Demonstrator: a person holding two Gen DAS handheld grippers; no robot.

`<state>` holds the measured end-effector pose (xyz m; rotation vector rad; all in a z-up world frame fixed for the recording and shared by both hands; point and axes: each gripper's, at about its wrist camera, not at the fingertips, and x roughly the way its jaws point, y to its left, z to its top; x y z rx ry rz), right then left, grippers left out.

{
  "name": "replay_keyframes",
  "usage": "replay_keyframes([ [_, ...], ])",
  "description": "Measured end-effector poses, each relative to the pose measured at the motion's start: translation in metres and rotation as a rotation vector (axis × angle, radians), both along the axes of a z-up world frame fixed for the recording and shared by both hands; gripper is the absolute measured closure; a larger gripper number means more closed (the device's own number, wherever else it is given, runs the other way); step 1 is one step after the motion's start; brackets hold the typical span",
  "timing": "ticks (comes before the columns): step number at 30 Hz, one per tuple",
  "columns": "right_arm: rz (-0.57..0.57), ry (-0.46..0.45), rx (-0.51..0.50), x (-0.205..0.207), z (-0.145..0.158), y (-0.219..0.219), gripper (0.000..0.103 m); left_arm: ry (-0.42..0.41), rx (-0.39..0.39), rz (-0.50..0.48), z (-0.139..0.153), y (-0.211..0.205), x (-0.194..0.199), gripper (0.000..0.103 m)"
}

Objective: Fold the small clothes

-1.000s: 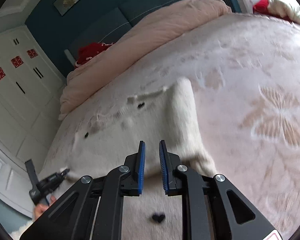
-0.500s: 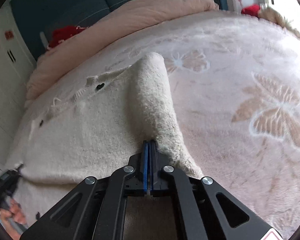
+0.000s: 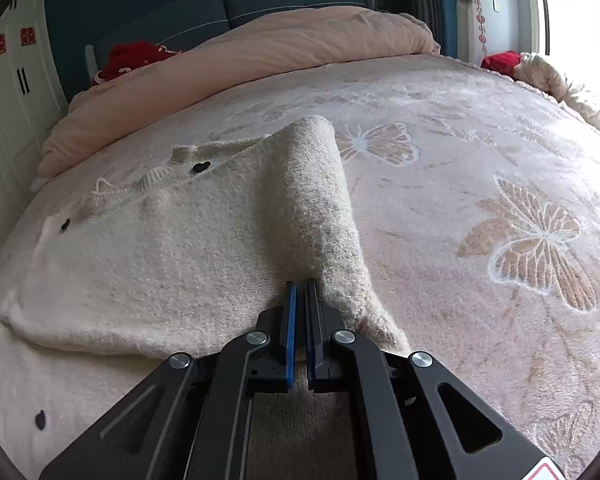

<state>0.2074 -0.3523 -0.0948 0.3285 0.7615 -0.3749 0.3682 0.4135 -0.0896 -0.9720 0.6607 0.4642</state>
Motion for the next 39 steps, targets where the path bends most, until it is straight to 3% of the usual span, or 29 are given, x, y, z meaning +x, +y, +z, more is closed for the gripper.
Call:
replay_keyframes([
  [2,-0.003,0.003,-0.011,0.001,-0.001,0.001,0.100,0.013,0.001,0.026,-0.002,0.016,0.011,0.050],
  [4,-0.004,0.005,-0.018,0.001,-0.001,0.002,0.101,0.051,0.044,-0.021,-0.002,0.015,0.031,0.073],
  [5,-0.006,0.005,-0.021,0.001,-0.002,0.003,0.101,0.084,0.056,-0.051,-0.004,0.007,0.042,0.093],
  [7,-0.007,0.005,-0.026,0.001,-0.002,0.004,0.101,0.101,0.109,-0.062,0.003,-0.003,0.051,0.094],
  [10,-0.008,0.000,-0.022,0.000,-0.003,0.004,0.101,-0.010,0.205,-0.142,0.053,-0.039,0.056,0.095],
  [14,-0.008,-0.014,-0.003,-0.002,-0.003,0.001,0.101,-0.218,0.341,-0.404,0.149,-0.148,0.053,0.095],
  [17,-0.007,-0.020,0.010,-0.004,-0.003,-0.001,0.101,-0.366,0.295,-0.620,0.203,-0.254,0.037,0.095],
  [19,-0.006,-0.023,0.018,-0.004,-0.003,-0.002,0.101,-0.398,0.246,-0.742,0.212,-0.317,0.031,0.094],
  [22,-0.003,-0.034,0.046,-0.006,-0.003,-0.005,0.101,-0.348,0.188,-0.883,0.188,-0.402,0.025,0.091],
  [24,-0.002,-0.043,0.065,-0.007,-0.003,-0.007,0.101,-0.251,0.163,-0.947,0.150,-0.449,0.022,0.086],
  [26,0.001,-0.055,0.091,-0.008,-0.003,-0.010,0.101,-0.143,0.191,-0.969,0.102,-0.476,0.002,0.078],
  [27,0.002,-0.061,0.104,-0.009,-0.003,-0.012,0.101,-0.101,0.212,-0.956,0.078,-0.483,-0.013,0.068],
  [30,0.007,-0.075,0.149,-0.010,-0.003,-0.017,0.101,-0.068,0.204,-0.902,0.045,-0.463,-0.052,0.047],
  [33,0.016,-0.093,0.213,-0.015,0.003,-0.022,0.096,-0.043,0.235,-0.837,0.025,-0.420,-0.097,0.035],
  [34,0.014,-0.107,0.217,-0.019,0.009,-0.021,0.083,-0.034,0.253,-0.819,0.022,-0.401,-0.110,0.035],
  [35,0.015,-0.128,0.198,-0.026,0.022,-0.014,0.058,-0.042,0.246,-0.813,0.018,-0.387,-0.118,0.035],
  [37,0.031,-0.197,0.200,-0.035,0.044,0.005,0.027,-0.081,0.189,-0.806,0.015,-0.358,-0.129,0.035],
  [39,0.127,-0.251,0.248,-0.027,0.064,0.036,0.021,-0.117,0.154,-0.815,0.008,-0.347,-0.139,0.035],
])
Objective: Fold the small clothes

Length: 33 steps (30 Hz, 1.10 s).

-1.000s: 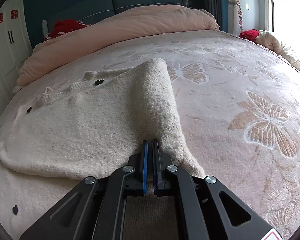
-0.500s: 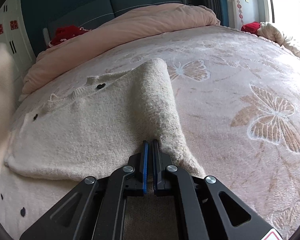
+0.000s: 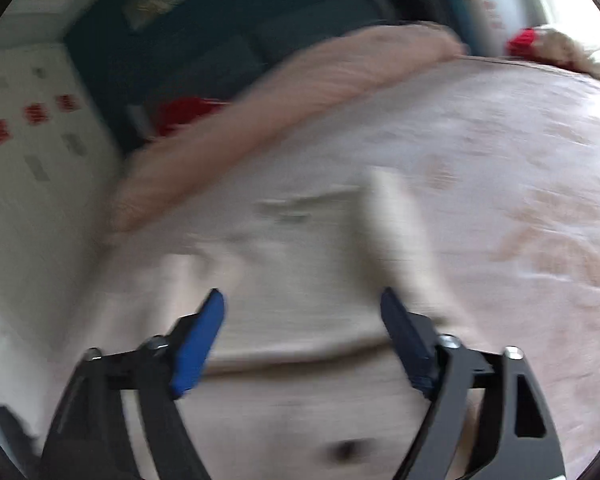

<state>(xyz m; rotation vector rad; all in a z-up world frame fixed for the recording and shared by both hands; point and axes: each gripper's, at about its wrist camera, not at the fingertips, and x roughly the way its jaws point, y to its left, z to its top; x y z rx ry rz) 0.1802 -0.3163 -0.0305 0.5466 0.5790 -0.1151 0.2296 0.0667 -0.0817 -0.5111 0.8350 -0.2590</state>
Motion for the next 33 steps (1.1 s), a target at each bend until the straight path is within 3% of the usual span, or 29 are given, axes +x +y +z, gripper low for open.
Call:
replay_keyframes([
  [2,0.119,0.044,-0.024,0.032,0.011,0.039,0.020,-0.017,0.010,-0.005,-0.003,-0.001,-0.002,0.034],
  [5,0.220,0.156,-0.105,0.086,0.011,0.089,0.020,-0.020,0.044,-0.031,-0.002,-0.011,-0.003,0.025],
  [9,0.218,0.339,-0.254,0.143,-0.012,0.126,0.021,0.003,-0.015,-0.026,0.006,-0.006,0.003,0.025],
  [11,0.181,0.383,-0.277,0.153,-0.026,0.125,0.036,0.020,-0.064,0.004,0.010,0.001,0.006,0.025],
  [15,0.143,0.379,-0.180,0.146,-0.043,0.104,0.052,0.026,-0.298,0.091,0.032,0.035,0.041,0.016],
  [16,0.137,0.377,-0.182,0.144,-0.043,0.103,0.066,0.037,-0.346,0.139,0.035,0.046,0.059,0.016],
  [17,0.140,0.368,-0.170,0.142,-0.043,0.099,0.080,0.066,-0.361,0.184,0.035,0.054,0.076,0.016],
  [19,0.139,0.356,-0.122,0.138,-0.038,0.096,0.090,0.159,-0.370,0.271,0.024,0.068,0.112,0.017],
  [20,0.121,0.329,-0.073,0.133,-0.033,0.089,0.091,0.207,-0.363,0.312,0.017,0.074,0.124,0.028],
  [21,0.102,0.297,-0.027,0.129,-0.028,0.083,0.092,0.219,-0.377,0.329,0.011,0.080,0.134,0.047],
  [22,0.082,0.265,0.020,0.124,-0.023,0.077,0.092,0.226,-0.372,0.338,0.008,0.084,0.138,0.056],
  [24,0.057,0.226,0.103,0.121,-0.018,0.065,0.093,0.236,-0.360,0.363,0.004,0.090,0.146,0.092],
  [27,0.095,0.280,0.087,0.139,-0.016,0.065,0.096,0.218,-0.340,0.377,0.011,0.093,0.153,0.097],
  [28,0.105,0.234,0.088,0.139,-0.002,0.063,0.096,0.169,-0.330,0.371,0.021,0.094,0.151,0.097],
  [31,0.152,-0.042,0.151,0.118,0.064,0.050,0.097,0.039,-0.268,0.340,0.050,0.083,0.143,0.097],
  [32,0.145,-0.113,0.157,0.105,0.075,0.041,0.097,0.024,-0.250,0.325,0.050,0.078,0.139,0.097],
  [33,0.119,-0.130,0.144,0.096,0.071,0.032,0.097,0.031,-0.225,0.303,0.043,0.070,0.135,0.097],
])
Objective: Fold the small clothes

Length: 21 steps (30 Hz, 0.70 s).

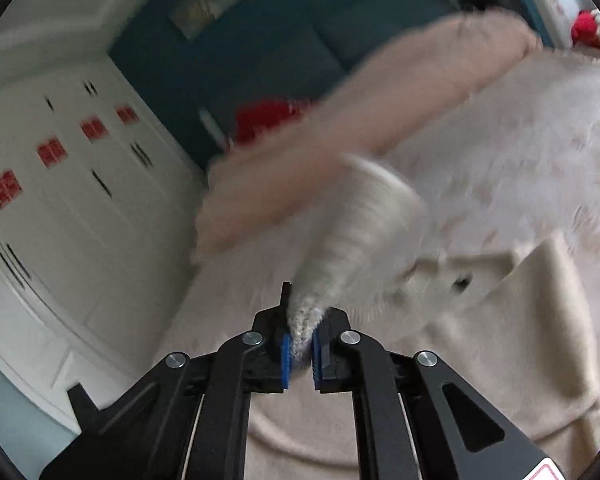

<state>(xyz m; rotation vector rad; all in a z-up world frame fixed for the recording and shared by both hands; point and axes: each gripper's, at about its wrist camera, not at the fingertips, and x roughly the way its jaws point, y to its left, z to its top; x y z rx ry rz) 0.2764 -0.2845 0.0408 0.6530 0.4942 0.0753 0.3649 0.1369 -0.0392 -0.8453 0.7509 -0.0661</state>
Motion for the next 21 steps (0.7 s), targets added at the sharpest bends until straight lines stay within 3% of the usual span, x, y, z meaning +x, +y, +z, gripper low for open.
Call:
replay_keyframes([
  [2,-0.043,0.145,-0.043,-0.001,-0.048,-0.018,0.096,0.053,0.066,-0.038,-0.021,-0.017,-0.001,0.097],
  [4,-0.049,0.433,-0.030,0.007,-0.125,-0.035,0.097,0.107,0.145,-0.070,-0.044,-0.032,-0.004,0.097],
  [5,-0.044,0.393,0.057,-0.005,-0.140,-0.043,0.098,0.121,0.162,-0.074,-0.053,-0.036,-0.007,0.097],
  [6,-0.058,0.343,0.081,-0.014,-0.134,-0.047,0.095,0.113,0.171,-0.071,-0.059,-0.037,-0.013,0.096],
  [9,-0.027,0.321,0.119,-0.011,-0.125,-0.048,0.089,0.047,0.242,-0.075,-0.061,-0.044,-0.021,0.094],
  [11,-0.043,0.338,0.094,-0.006,-0.128,-0.051,0.080,0.042,0.231,-0.069,-0.062,-0.044,-0.022,0.094],
  [13,-0.063,0.338,0.131,0.001,-0.136,-0.057,0.085,0.031,0.223,-0.069,-0.064,-0.043,-0.023,0.094],
  [14,-0.073,0.343,0.170,0.005,-0.140,-0.062,0.095,0.024,0.217,-0.069,-0.065,-0.042,-0.025,0.094],
  [15,-0.080,0.332,0.192,0.003,-0.136,-0.065,0.095,0.015,0.203,-0.068,-0.066,-0.040,-0.027,0.094],
  [17,-0.087,0.209,0.219,-0.014,-0.109,-0.068,0.097,0.010,0.191,-0.065,-0.067,-0.039,-0.022,0.093],
  [19,-0.084,0.094,0.175,-0.027,-0.083,-0.068,0.097,0.003,0.195,-0.064,-0.066,-0.042,-0.023,0.093],
  [20,-0.103,0.105,0.095,-0.029,-0.085,-0.066,0.097,0.000,0.198,-0.064,-0.066,-0.042,-0.023,0.093],
  [21,-0.096,0.189,0.068,-0.021,-0.103,-0.067,0.097,-0.002,0.202,-0.064,-0.066,-0.043,-0.024,0.093],
])
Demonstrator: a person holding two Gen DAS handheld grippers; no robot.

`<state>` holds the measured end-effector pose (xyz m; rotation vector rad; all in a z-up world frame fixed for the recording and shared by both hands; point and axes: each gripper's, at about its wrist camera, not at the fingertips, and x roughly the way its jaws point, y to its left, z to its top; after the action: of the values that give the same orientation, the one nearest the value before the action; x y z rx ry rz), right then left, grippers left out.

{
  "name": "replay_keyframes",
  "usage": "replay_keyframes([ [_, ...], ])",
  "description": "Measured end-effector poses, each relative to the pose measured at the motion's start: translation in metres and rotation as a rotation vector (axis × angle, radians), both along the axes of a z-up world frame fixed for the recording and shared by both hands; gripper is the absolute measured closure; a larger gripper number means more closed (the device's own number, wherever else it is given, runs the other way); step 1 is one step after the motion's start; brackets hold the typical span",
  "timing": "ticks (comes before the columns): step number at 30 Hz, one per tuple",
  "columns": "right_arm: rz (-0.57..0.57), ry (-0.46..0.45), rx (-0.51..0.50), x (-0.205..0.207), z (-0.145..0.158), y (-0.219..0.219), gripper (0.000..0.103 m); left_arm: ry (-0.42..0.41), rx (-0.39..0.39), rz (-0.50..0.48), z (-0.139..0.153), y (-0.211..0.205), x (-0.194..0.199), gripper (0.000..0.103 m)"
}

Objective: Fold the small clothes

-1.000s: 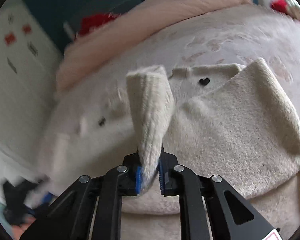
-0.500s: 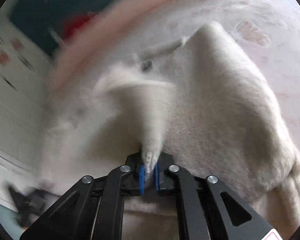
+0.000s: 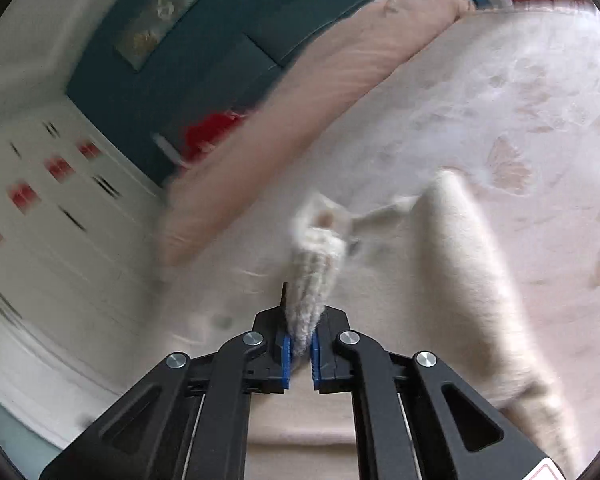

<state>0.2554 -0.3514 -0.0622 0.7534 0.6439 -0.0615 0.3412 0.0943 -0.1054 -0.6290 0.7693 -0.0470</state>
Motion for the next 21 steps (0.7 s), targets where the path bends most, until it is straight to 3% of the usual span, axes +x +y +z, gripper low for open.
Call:
replay_keyframes([
  [2,0.022,0.171,0.029,0.012,-0.044,-0.004,0.098,0.002,0.005,0.000,0.001,-0.001,0.000,0.093],
  [5,-0.004,0.041,0.052,-0.001,-0.021,-0.005,0.097,-0.001,0.016,-0.001,0.001,-0.002,0.000,0.093],
  [6,-0.001,0.031,0.008,-0.001,-0.020,-0.001,0.097,-0.002,0.017,-0.001,0.000,-0.002,0.000,0.093],
  [7,0.013,0.109,-0.055,0.008,-0.030,0.004,0.096,-0.001,0.024,0.000,0.000,-0.003,0.001,0.093],
  [8,0.048,0.185,-0.049,0.015,-0.044,0.007,0.098,0.003,0.034,0.000,0.000,-0.005,0.002,0.093],
  [9,0.038,0.165,-0.037,0.011,-0.041,0.005,0.097,0.008,0.042,-0.001,0.001,-0.005,0.002,0.093],
  [11,0.007,0.169,-0.012,0.000,-0.016,0.002,0.081,0.026,0.040,-0.006,0.004,-0.005,0.003,0.092],
  [13,0.003,0.160,-0.023,-0.021,0.003,-0.002,0.075,0.055,0.021,-0.036,0.015,0.002,-0.005,0.084],
  [14,0.004,0.145,-0.053,-0.047,0.017,-0.001,0.061,0.068,0.008,-0.051,0.023,0.008,-0.017,0.069],
  [15,0.003,0.153,-0.100,-0.072,0.027,0.000,0.051,0.075,-0.002,-0.057,0.028,0.013,-0.027,0.048],
  [16,0.004,0.170,-0.149,-0.097,0.032,0.002,0.042,0.079,-0.022,-0.064,0.036,0.026,-0.049,0.038],
  [17,0.010,0.186,-0.178,-0.119,0.035,0.004,0.039,0.079,-0.035,-0.068,0.042,0.037,-0.067,0.026],
  [19,0.041,0.247,-0.194,-0.170,0.028,0.005,0.038,0.106,-0.059,-0.081,0.047,0.064,-0.111,0.017],
  [21,0.052,0.320,-0.181,-0.226,0.018,0.009,0.038,0.167,-0.061,-0.096,0.044,0.084,-0.145,0.016],
])
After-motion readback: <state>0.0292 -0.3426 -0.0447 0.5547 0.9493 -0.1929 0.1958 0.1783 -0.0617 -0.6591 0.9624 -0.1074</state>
